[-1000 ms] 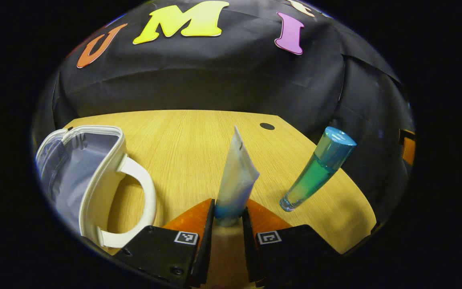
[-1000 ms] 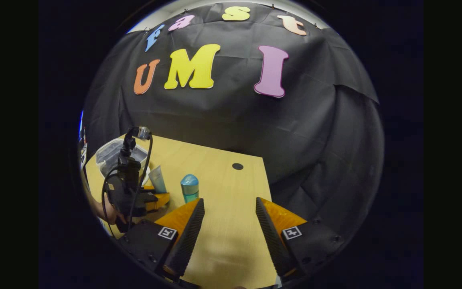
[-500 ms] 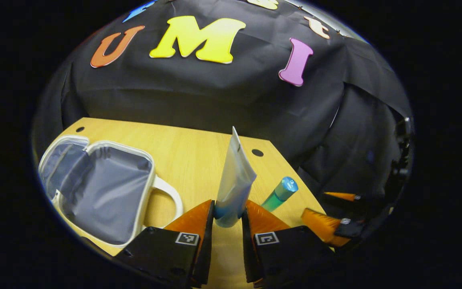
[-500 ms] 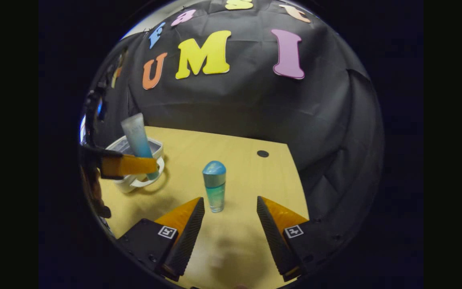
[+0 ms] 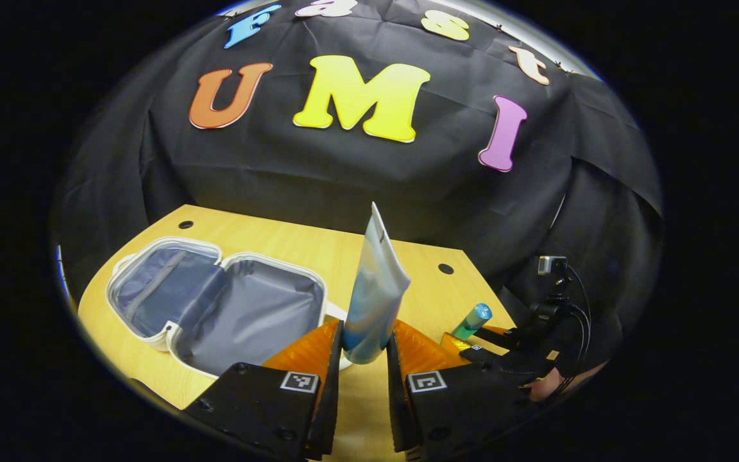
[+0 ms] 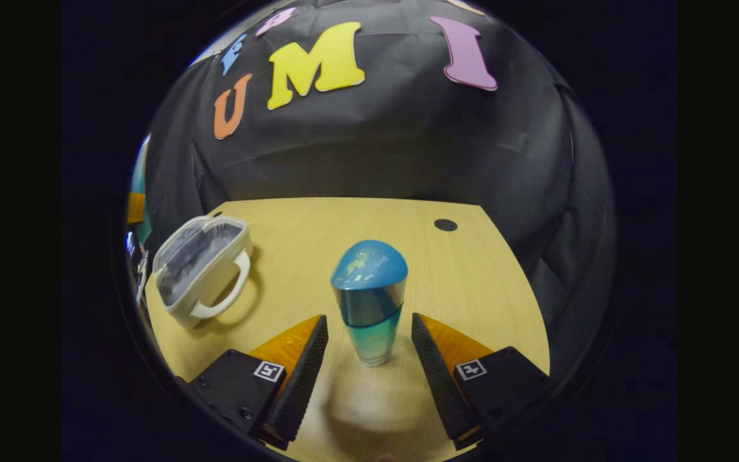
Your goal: First open the suitcase, pack the skin care products into it, and then close the suitcase.
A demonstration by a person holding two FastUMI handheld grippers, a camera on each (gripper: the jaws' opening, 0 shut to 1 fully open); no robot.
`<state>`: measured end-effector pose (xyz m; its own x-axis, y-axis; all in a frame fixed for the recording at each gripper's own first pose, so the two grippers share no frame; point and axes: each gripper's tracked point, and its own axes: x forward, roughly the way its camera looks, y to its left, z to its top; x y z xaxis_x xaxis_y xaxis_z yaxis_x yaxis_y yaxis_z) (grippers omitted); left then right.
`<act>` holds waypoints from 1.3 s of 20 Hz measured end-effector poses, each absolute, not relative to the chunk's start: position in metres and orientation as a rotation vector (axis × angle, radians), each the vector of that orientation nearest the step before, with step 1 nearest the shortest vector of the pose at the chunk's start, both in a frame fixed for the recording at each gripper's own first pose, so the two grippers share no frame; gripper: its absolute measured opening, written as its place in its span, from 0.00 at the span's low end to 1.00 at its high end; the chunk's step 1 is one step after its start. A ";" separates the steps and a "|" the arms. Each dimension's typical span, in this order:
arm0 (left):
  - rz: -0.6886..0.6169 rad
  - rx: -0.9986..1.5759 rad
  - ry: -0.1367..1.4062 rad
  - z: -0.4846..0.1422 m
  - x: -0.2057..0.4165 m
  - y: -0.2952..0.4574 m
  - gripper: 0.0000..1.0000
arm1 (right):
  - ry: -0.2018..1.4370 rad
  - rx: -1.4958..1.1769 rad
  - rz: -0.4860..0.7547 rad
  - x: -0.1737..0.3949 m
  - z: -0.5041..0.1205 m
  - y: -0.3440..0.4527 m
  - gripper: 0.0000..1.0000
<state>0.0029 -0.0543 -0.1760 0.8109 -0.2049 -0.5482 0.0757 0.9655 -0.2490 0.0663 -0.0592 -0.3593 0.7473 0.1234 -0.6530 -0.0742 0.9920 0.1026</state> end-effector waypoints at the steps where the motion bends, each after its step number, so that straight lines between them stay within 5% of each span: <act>1: -0.134 -0.225 0.612 -0.176 0.000 -0.046 0.37 | 0.733 0.073 0.101 0.070 -0.365 -0.058 0.77; 4: -0.084 -0.236 0.620 -0.178 -0.003 -0.020 0.36 | 0.750 0.094 0.074 0.077 -0.369 -0.056 0.63; 7: -0.038 -0.245 0.621 -0.179 0.000 0.003 0.37 | 0.756 0.096 0.053 0.075 -0.371 -0.054 0.61; 8: -0.026 -0.237 0.624 -0.180 0.002 0.011 0.37 | 0.758 0.098 0.043 0.075 -0.370 -0.055 0.48; 10: 0.004 -0.213 0.630 -0.181 0.008 0.029 0.36 | 0.763 0.097 0.035 0.075 -0.372 -0.056 0.41; 20: 0.208 -0.013 0.821 -0.248 0.019 0.102 0.36 | 0.775 0.142 0.131 0.047 -0.288 -0.038 0.35; 21: 0.245 0.032 0.863 -0.262 0.018 0.110 0.45 | 0.768 0.141 0.153 0.041 -0.275 -0.036 0.35; 22: 0.286 0.078 0.911 -0.275 0.016 0.118 0.36 | 0.766 0.141 0.169 0.038 -0.263 -0.034 0.35; 26: 0.433 0.243 1.105 -0.324 0.010 0.143 0.36 | 0.764 0.146 0.201 0.027 -0.232 -0.035 0.35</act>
